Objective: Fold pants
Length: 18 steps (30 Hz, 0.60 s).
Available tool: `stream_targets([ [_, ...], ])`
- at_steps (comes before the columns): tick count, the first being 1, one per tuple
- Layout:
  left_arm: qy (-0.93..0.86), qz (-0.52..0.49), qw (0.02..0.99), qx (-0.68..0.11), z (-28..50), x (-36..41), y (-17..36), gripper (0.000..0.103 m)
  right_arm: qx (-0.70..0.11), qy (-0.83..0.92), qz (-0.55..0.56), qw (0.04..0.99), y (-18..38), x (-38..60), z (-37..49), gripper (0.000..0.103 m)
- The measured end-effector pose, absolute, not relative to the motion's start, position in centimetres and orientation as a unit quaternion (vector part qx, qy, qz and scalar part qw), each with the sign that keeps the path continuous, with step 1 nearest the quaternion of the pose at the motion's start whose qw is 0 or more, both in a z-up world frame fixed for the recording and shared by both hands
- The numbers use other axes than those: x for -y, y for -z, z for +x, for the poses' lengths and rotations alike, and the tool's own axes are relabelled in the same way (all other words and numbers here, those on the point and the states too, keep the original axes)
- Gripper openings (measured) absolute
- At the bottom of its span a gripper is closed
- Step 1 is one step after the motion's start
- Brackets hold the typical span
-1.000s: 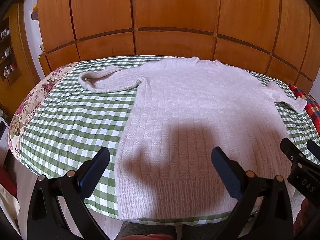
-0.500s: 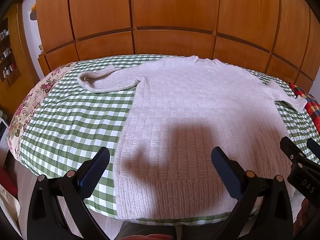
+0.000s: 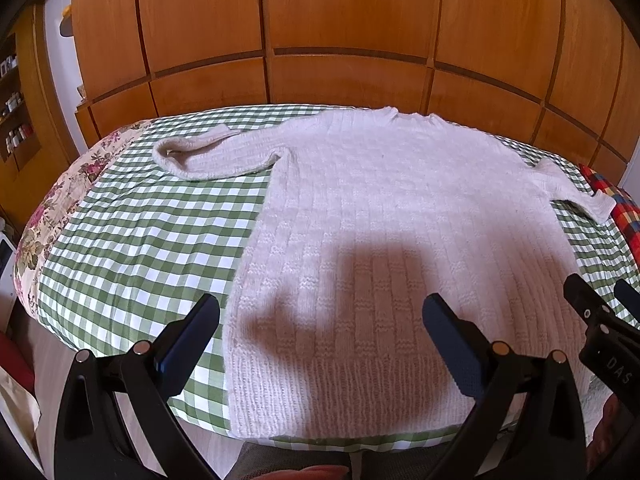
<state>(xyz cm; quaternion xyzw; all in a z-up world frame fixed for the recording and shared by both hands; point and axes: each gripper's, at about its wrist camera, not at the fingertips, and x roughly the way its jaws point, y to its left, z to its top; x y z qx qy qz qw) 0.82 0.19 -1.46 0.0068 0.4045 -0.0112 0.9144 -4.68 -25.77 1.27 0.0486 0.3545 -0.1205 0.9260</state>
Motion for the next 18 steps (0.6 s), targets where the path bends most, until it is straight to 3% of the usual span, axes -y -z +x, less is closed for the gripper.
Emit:
stream_targets([
  [18, 0.058, -0.056, 0.906, -0.415, 2.9, -2.0, 4.2, 0.101, -0.327, 0.061, 0.13, 0.934, 0.5, 29.6, -4.2, 0.1],
])
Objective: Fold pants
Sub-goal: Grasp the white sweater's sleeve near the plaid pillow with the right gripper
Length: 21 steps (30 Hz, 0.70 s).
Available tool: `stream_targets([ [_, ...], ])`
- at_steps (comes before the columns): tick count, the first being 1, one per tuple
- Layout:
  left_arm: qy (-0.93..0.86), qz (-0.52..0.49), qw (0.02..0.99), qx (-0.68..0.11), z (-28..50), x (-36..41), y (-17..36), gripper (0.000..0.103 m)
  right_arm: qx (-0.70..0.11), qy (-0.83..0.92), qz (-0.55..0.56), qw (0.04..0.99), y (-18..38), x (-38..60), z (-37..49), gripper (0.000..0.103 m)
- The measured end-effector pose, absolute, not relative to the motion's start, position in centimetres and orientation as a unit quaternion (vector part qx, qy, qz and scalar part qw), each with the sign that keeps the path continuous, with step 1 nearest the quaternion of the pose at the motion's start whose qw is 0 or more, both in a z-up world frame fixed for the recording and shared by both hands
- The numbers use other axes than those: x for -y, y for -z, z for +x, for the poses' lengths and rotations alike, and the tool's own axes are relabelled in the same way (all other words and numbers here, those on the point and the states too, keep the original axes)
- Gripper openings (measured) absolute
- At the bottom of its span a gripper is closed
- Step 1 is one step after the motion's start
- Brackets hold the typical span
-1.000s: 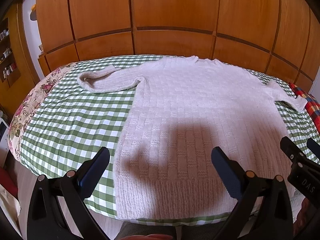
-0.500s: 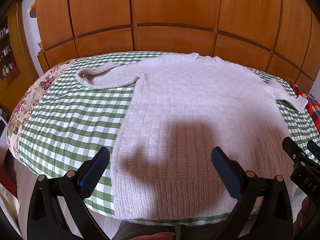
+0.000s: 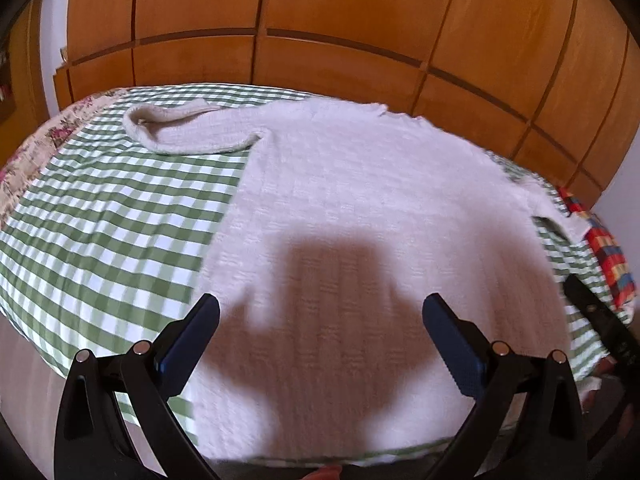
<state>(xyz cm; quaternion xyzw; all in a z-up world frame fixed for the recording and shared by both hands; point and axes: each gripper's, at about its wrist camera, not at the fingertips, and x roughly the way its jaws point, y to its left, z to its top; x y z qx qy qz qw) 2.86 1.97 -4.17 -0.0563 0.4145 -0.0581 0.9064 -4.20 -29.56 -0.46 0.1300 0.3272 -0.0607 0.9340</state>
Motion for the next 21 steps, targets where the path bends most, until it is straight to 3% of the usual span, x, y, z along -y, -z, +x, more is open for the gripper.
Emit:
stream_targets([
  [5, 0.03, -0.041, 0.907, -0.418, 4.0, -4.1, 5.9, 0.101, -0.348, 0.075, 0.118, 0.927, 1.7, 33.1, -4.7, 0.1],
  [12, 0.035, -0.042, 0.904, -0.424, 4.3, -7.6, 8.0, 0.101, -0.363, 0.096, 0.212, 0.902, 4.2, 40.3, -7.4, 0.098],
  [15, 0.047, -0.078, 0.893, -0.441, 4.1, -9.3, 9.4, 0.101, -0.378, 0.073, 0.239, 0.891, 5.4, 41.7, -8.2, 0.088],
  [17, 0.057, -0.102, 0.889, -0.442, 3.8, -10.2, 10.1, 0.101, -0.39, 0.057, 0.245, 0.886, 6.2, 41.7, -8.3, 0.075],
  [21, 0.061, -0.048, 0.894, -0.441, 3.3, -8.9, 10.3, 0.101, -0.396, 0.045, 0.255, 0.881, 7.3, 41.4, -8.3, 0.065],
])
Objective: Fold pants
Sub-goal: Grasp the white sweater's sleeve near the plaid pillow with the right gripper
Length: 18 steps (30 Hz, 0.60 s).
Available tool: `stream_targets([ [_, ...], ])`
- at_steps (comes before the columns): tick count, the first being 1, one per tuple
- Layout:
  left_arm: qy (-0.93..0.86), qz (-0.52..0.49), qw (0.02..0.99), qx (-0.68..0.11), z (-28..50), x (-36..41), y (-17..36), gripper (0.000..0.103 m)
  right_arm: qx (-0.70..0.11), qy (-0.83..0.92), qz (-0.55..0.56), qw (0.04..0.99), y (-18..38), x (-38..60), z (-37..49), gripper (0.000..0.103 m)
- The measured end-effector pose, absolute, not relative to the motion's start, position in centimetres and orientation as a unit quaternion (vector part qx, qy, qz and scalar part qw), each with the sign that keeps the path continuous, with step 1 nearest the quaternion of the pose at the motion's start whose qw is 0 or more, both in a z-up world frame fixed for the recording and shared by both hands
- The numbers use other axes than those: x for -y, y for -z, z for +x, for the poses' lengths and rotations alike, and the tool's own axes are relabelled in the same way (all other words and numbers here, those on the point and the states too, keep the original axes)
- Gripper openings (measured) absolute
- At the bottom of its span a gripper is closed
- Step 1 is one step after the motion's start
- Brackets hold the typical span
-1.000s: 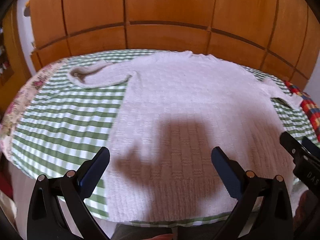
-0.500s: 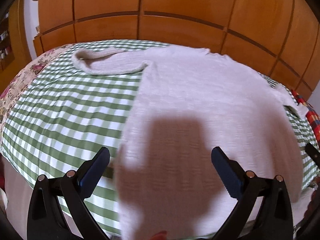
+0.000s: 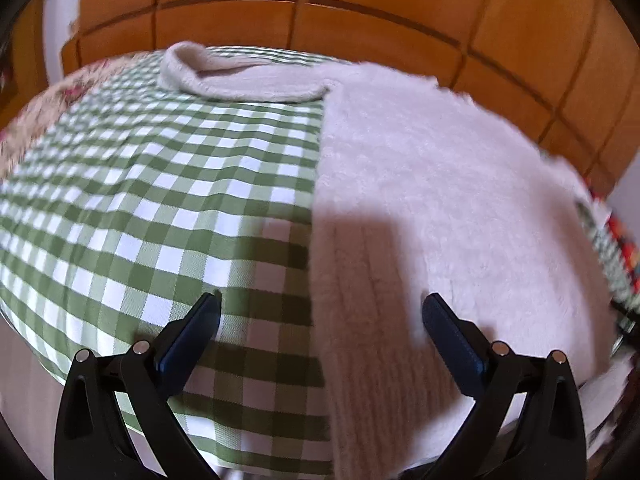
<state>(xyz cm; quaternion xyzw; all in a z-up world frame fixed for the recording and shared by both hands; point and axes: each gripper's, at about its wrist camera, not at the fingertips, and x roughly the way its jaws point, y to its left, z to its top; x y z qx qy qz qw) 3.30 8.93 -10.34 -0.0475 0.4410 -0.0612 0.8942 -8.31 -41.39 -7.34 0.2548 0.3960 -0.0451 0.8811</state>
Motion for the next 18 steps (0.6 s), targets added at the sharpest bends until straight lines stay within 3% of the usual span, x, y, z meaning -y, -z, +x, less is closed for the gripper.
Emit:
stream_targets([
  [5, 0.082, -0.063, 0.893, -0.437, 2.3, -8.6, 9.7, 0.1, -0.407, 0.031, 0.225, 0.885, 7.2, 40.5, -7.6, 0.035],
  [9, 0.09, -0.077, 0.893, -0.435, 1.9, -9.0, 9.6, 0.093, -0.414, -0.001, 0.217, 0.884, 7.3, 39.8, -7.5, 0.019],
  [12, 0.085, -0.046, 0.893, -0.44, 1.9, -8.5, 9.7, 0.078, -0.408, 0.008, 0.217, 0.887, 7.2, 39.9, -7.8, 0.01],
  [14, 0.099, -0.034, 0.892, -0.44, 1.9, -8.0, 9.4, 0.055, -0.398, 0.034, 0.203, 0.894, 6.4, 40.1, -8.0, 0.008],
  [16, 0.114, -0.02, 0.887, -0.447, 1.6, -7.4, 9.0, 0.042, -0.389, 0.052, 0.186, 0.901, 5.6, 40.5, -8.2, 0.008],
  [18, 0.117, -0.007, 0.886, -0.45, 1.2, -6.9, 8.9, 0.041, -0.399, 0.032, 0.199, 0.894, 5.9, 41.2, -8.0, 0.008],
])
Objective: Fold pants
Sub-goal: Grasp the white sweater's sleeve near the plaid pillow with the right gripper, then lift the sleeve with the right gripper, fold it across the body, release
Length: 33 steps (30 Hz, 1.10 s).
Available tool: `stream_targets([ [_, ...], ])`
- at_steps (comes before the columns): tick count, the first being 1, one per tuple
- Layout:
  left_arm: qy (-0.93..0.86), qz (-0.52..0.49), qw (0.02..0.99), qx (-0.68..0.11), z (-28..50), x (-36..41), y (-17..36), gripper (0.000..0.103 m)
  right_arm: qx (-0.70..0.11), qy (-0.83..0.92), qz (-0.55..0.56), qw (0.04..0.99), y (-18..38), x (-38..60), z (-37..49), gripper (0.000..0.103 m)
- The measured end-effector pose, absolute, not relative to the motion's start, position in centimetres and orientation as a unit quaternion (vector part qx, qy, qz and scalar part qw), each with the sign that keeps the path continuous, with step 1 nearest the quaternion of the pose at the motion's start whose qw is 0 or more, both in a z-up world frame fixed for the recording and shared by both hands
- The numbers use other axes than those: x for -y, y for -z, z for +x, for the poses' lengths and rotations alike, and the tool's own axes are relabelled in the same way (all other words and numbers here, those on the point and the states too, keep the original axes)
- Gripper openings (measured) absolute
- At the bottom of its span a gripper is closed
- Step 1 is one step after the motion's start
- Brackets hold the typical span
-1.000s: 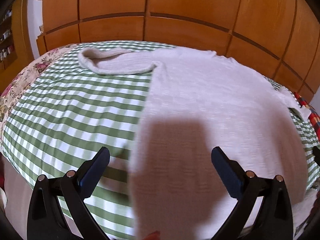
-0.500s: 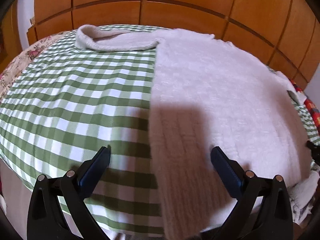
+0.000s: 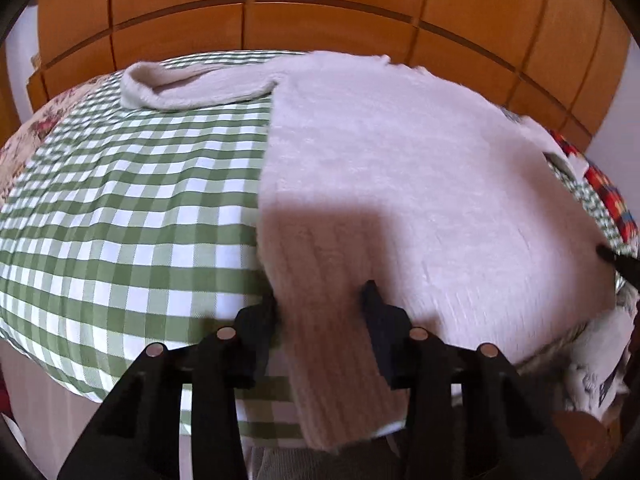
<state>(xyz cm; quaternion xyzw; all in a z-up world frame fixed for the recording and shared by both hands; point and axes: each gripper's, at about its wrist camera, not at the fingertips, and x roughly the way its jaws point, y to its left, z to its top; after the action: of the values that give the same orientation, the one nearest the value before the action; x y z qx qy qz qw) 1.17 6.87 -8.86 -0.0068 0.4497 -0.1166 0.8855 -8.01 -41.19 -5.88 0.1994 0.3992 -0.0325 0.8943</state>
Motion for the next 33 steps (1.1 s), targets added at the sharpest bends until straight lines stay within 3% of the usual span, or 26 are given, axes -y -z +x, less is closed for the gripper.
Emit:
stream_targets([
  [3, 0.115, -0.027, 0.884, -0.452, 1.1, -7.4, 8.6, 0.042, -0.416, -0.017, 0.241, 0.877, 7.3, 42.1, -7.6, 0.012],
  [4, 0.114, -0.04, 0.885, -0.449, 1.2, -7.8, 8.4, 0.048, -0.41, -0.024, 0.253, 0.876, 7.3, 42.5, -7.7, 0.022],
  [5, 0.112, -0.059, 0.89, -0.437, 1.5, -8.3, 7.8, 0.062, -0.399, -0.029, 0.266, 0.877, 7.0, 43.2, -7.7, 0.045],
  [7, 0.109, -0.081, 0.902, -0.411, 2.0, -9.0, 6.9, 0.087, -0.355, -0.006, 0.28, 0.892, 5.9, 44.8, -8.0, 0.073],
  [9, 0.111, -0.1, 0.909, -0.389, 3.4, -9.2, 6.1, 0.092, -0.307, 0.003, 0.304, 0.902, 5.0, 46.9, -7.7, 0.073],
  [14, 0.087, -0.084, 0.918, -0.378, 8.5, -7.7, 6.4, 0.098, -0.283, 0.077, 0.349, 0.89, 5.3, 53.2, -4.1, 0.073],
  [21, 0.065, -0.03, 0.92, -0.385, 15.9, -5.1, 8.2, 0.099, -0.261, 0.168, 0.408, 0.859, 6.9, 62.4, 1.9, 0.073],
  [24, 0.051, -0.056, 0.896, -0.438, 18.0, -5.8, 9.9, 0.099, -0.24, 0.187, 0.45, 0.839, 7.9, 66.4, 3.7, 0.067],
  [33, 0.072, -0.086, 0.891, -0.439, 18.0, -6.8, 10.6, 0.101, -0.216, 0.226, 0.462, 0.83, 9.0, 70.7, 8.5, 0.042],
])
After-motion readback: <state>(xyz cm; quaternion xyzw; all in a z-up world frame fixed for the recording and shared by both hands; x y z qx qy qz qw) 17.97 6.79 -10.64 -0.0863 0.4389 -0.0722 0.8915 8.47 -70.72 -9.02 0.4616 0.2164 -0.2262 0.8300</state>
